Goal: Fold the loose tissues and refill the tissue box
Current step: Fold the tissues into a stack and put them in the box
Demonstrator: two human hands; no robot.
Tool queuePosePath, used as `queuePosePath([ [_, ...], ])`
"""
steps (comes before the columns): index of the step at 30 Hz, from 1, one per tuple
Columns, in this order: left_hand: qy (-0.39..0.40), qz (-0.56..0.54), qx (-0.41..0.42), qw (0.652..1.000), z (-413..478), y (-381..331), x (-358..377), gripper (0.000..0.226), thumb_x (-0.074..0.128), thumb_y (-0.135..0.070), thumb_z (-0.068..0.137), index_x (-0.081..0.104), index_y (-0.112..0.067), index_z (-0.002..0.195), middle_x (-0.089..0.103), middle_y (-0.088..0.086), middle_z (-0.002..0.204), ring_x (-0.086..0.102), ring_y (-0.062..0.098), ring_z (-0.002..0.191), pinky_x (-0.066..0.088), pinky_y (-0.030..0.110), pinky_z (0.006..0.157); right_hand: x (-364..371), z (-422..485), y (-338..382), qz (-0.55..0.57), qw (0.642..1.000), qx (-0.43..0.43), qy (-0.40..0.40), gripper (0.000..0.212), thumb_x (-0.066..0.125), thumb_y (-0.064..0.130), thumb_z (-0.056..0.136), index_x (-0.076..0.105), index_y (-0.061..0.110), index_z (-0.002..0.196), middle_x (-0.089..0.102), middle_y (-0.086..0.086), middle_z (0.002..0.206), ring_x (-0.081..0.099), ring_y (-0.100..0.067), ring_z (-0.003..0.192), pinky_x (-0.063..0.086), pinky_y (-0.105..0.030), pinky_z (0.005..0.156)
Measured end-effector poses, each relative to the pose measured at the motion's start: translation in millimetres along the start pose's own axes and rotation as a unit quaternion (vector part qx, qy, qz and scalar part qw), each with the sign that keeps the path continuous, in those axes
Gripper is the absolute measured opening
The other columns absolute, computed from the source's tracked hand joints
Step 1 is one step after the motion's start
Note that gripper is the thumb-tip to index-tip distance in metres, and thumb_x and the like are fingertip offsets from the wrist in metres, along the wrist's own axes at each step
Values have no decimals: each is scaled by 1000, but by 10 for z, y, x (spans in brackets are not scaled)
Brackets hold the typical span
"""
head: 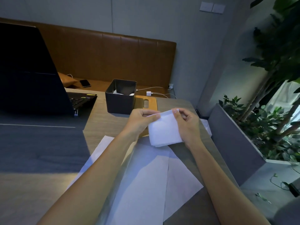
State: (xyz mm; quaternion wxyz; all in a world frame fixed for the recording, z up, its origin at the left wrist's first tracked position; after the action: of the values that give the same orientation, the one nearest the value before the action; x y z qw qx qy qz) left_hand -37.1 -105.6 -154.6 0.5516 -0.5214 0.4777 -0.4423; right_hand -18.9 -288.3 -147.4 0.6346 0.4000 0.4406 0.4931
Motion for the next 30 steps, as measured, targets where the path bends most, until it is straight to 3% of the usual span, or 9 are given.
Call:
queuePosePath([
  [3,-41,-26,1,999,13,-12,-99,9,75,-19,91,79,-21,99,75,-3,101,68,15,96,56,20,62,-48,34,1,-13,1000,-9,-20,15,63,35,98,71,23,100,70,17,89,65,3,76,50,-12,61],
  [5,-68,-52,-35,996,-4,-34,-117,17,73,-31,92,75,-21,106,74,-1,106,69,15,94,55,17,57,-46,56,4,-4,999,-12,-36,18,62,34,99,71,19,102,71,13,91,64,3,77,47,-7,60],
  [7,-34,-88,-136,986,-51,-27,-73,36,71,-50,88,71,-19,106,77,3,100,74,19,87,61,26,64,-14,75,8,15,999,3,-49,19,61,35,99,71,19,102,71,13,89,64,0,77,50,-12,61],
  [9,35,-84,-195,976,-95,21,-3,42,75,-51,84,71,-15,106,78,5,92,76,22,85,63,33,69,38,85,27,20,998,13,-50,19,59,36,100,69,20,104,71,12,91,65,-4,80,55,-20,65],
  [13,-10,-54,-155,986,-55,46,-72,19,73,-27,93,68,-13,104,73,5,101,71,20,88,61,33,68,126,89,21,-7,999,38,-20,14,59,36,100,61,28,111,67,11,99,63,-8,89,55,-24,72],
  [17,-49,-48,-117,991,42,28,-311,26,71,-27,94,69,-12,115,71,5,114,69,26,102,61,47,88,275,32,-46,-35,993,90,68,29,69,26,95,56,30,121,64,16,94,64,-6,88,57,-19,65],
  [19,-73,-15,-106,991,82,14,-456,31,67,-28,97,67,-12,123,69,2,120,66,25,108,60,45,90,366,61,-7,-56,993,81,65,31,72,23,93,57,29,119,63,18,91,64,-5,84,57,-18,63],
  [24,-103,81,-71,989,226,-252,-862,23,60,-24,101,63,-19,124,63,-3,116,62,17,102,54,24,64,700,348,181,-76,996,24,41,19,75,21,88,63,18,102,66,11,87,65,-8,82,57,-25,72],
  [30,-213,174,50,960,714,-622,-1434,29,72,-24,94,58,-24,120,58,-6,104,56,11,88,52,24,70,1212,820,495,-100,989,-76,80,7,72,17,84,75,22,85,74,7,83,69,-8,77,56,-28,67],
])
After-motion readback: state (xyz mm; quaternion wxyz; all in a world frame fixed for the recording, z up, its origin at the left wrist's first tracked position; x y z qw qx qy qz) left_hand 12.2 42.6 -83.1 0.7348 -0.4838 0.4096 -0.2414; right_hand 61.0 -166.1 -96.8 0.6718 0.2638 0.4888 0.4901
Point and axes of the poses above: each hand's wrist, its own z-axis towards the middle knuckle, its own x-axis out of the palm, y = z × x, the point moved 4 cm from there along z, towards the middle knuckle
